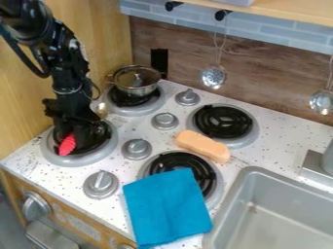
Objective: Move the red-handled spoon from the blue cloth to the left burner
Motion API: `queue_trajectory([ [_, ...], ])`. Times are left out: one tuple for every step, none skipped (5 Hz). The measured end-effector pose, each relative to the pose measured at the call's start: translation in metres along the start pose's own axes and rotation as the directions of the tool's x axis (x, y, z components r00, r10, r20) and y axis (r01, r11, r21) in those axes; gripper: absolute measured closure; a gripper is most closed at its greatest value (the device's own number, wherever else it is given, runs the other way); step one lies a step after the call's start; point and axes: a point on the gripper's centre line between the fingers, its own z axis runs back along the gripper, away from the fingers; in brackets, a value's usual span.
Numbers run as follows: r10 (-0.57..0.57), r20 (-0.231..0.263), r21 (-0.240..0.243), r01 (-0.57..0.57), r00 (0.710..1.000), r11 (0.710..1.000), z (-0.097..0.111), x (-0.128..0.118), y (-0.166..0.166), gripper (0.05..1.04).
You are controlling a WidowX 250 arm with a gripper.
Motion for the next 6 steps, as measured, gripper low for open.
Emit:
queue_trajectory([
  [0.02,-0.006,-0.004,-0.02,1.0,1.0,-0.004,-0.004,-0.005,0.614],
  [-0.024,-0.001,0.0,0.024,1.0,1.0,-0.004,0.0,-0.023,0.614],
  [-0.033,-0.005,-0.002,0.033,0.999,0.999,-0.009,0.001,-0.034,0.615],
  [-0.042,-0.014,-0.003,0.042,0.999,0.999,-0.013,0.002,-0.043,0.614],
  [-0.049,-0.02,-0.004,0.049,0.999,0.999,-0.018,0.006,-0.053,0.55],
  [-0.037,-0.027,-0.015,0.036,0.999,0.999,-0.02,0.007,-0.059,0.252],
])
